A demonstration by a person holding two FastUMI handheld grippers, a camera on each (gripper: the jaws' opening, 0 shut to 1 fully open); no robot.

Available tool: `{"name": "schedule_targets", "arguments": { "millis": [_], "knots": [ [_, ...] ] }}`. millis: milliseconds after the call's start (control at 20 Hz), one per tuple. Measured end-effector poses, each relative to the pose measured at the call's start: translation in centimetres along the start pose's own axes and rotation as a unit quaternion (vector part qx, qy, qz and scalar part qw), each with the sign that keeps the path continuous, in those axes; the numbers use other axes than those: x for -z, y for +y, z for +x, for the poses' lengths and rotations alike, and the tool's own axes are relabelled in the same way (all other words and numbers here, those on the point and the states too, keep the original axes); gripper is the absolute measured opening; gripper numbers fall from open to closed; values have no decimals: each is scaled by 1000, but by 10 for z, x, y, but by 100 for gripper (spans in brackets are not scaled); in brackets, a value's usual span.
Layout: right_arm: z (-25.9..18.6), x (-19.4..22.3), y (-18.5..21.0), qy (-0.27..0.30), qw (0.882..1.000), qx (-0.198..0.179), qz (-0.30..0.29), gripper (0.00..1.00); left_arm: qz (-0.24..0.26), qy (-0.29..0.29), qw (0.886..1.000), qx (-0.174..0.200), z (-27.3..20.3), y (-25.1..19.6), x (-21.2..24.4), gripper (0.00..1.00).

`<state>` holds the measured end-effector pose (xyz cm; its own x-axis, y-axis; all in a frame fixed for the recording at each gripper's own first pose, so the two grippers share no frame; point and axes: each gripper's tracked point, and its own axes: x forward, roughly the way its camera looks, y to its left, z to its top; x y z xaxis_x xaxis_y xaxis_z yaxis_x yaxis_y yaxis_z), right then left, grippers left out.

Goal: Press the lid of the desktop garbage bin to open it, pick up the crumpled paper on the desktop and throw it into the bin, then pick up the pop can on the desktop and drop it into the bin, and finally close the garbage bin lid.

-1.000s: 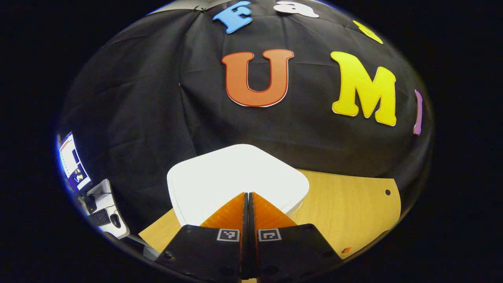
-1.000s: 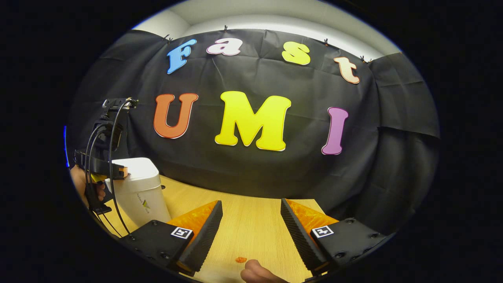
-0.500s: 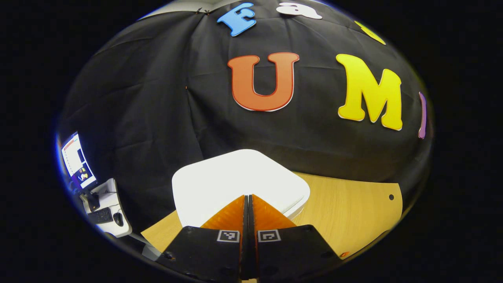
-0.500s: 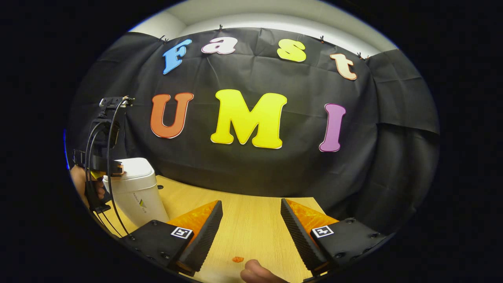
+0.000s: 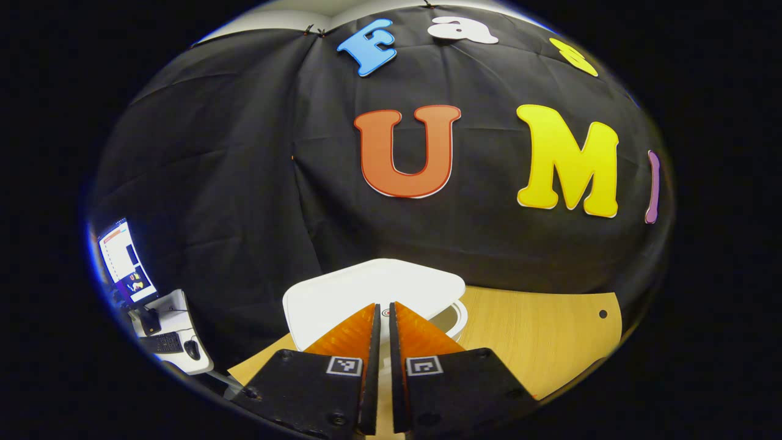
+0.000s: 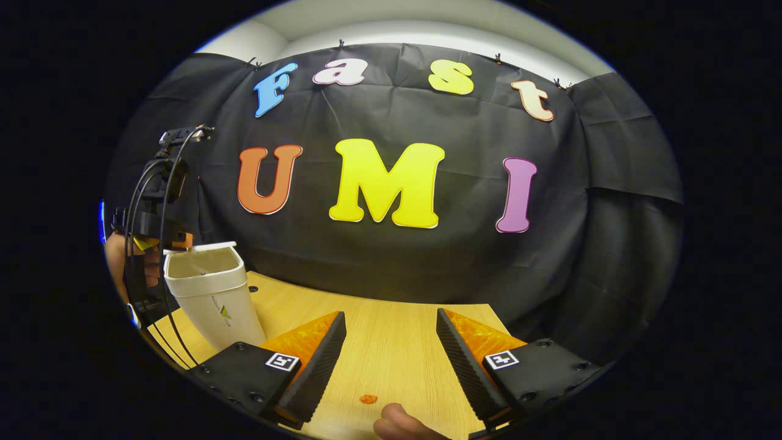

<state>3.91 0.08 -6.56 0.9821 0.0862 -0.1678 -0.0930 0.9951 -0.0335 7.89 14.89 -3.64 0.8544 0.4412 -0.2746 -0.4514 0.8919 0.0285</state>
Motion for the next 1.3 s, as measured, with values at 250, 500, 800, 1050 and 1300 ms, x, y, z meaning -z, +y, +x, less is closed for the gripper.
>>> {"name": "schedule_targets", "arguments": {
  "millis": [250, 500, 800, 1050, 1300],
  "knots": [
    [-10, 6, 2, 4, 1000, -5, 9, 94, -3, -17, 1000, 18, -23, -10, -6, 34],
    [-19, 17, 5, 12, 1000, -8, -5, 94, -26, -4, 998, 52, -37, -26, 16, 53],
    [-20, 38, 10, 38, 999, -10, -14, 94, -13, 42, 995, 94, -48, -43, 69, 69],
    [-12, 69, 11, 85, 996, -8, 1, 94, -2, 61, 988, 141, -60, -64, 103, 88],
    [3, 112, 18, 133, 991, -8, -7, 94, 13, 114, 985, 129, -67, -62, 153, 90]
  ]
}}
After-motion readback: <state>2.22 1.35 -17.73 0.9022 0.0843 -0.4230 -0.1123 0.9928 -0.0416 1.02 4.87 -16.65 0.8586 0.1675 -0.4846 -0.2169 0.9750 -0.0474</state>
